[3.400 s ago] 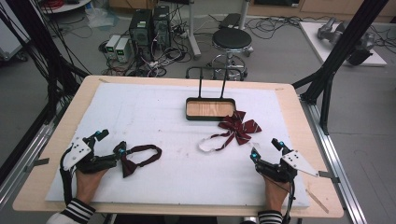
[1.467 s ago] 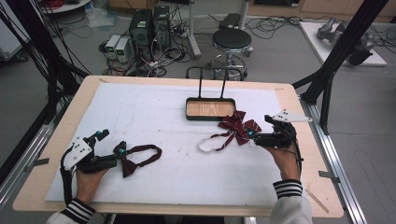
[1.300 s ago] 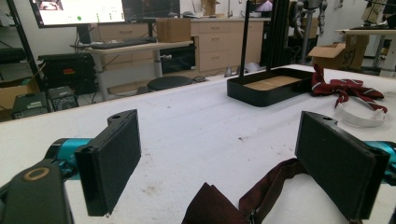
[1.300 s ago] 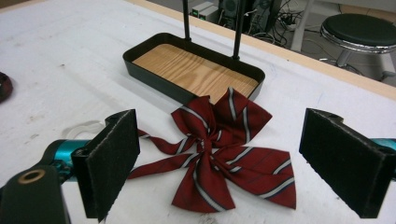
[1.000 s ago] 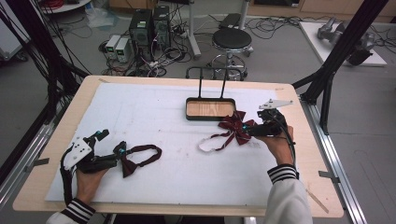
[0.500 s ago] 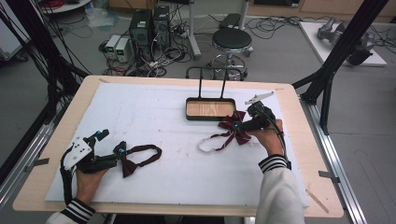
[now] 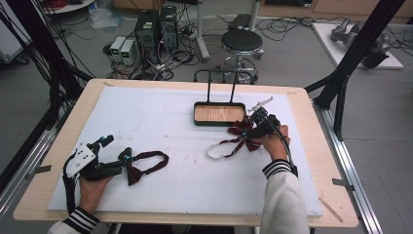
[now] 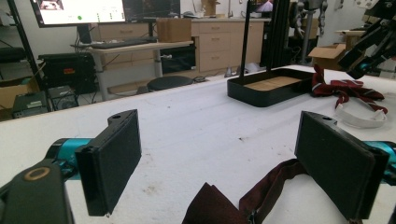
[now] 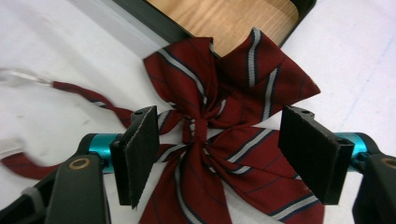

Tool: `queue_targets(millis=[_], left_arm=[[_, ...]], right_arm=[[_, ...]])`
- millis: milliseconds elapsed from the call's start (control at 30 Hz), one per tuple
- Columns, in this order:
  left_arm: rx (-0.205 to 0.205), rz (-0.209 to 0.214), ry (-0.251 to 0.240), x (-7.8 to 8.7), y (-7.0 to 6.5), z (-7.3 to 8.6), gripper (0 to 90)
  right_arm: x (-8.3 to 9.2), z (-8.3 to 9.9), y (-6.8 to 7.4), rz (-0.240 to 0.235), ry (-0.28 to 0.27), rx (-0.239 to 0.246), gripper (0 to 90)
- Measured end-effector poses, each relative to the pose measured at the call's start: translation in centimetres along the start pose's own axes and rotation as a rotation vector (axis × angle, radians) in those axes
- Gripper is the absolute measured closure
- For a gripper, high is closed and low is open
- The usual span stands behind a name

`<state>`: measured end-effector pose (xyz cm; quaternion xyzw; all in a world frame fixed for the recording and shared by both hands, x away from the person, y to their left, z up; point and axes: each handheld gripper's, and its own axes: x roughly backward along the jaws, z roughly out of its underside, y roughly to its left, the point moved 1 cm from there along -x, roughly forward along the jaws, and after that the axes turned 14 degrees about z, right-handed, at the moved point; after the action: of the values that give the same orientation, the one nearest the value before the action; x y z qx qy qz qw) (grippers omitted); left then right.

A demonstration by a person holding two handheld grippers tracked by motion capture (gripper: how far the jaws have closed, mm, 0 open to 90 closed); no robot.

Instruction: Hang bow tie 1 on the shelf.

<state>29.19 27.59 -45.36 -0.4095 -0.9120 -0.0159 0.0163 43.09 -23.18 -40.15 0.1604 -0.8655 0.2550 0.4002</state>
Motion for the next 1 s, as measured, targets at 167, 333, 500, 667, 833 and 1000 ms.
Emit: queue_targets(millis=[167,333,500,667,833,1000], left_arm=[[0.001,0.003,-0.001,0.0,0.0,0.0,15.0],[0.004,0.004,-0.003,0.0,0.1,0.0,15.0],[0.004,0.003,-0.001,0.0,0.1,0.0,15.0],[0.004,0.004,-0.001,0.0,0.1,0.0,15.2],[0.005,0.004,-0.001,0.0,0.1,0.0,15.2],[0.006,0.004,-0.001,0.0,0.1,0.0,15.2]], right_arm=[[-0.6,0.0,0.3,-0.012,0.025,0.013,35.4],[-1.0,0.0,0.4,-0.018,0.044,0.013,40.5],[-1.5,0.1,0.4,-0.038,0.064,0.018,44.9],[-1.9,0.1,0.6,-0.065,0.084,0.020,51.3],[-2.3,0.2,0.5,-0.084,0.102,0.023,56.9],[-2.6,0.3,0.7,-0.104,0.125,0.031,65.0]])
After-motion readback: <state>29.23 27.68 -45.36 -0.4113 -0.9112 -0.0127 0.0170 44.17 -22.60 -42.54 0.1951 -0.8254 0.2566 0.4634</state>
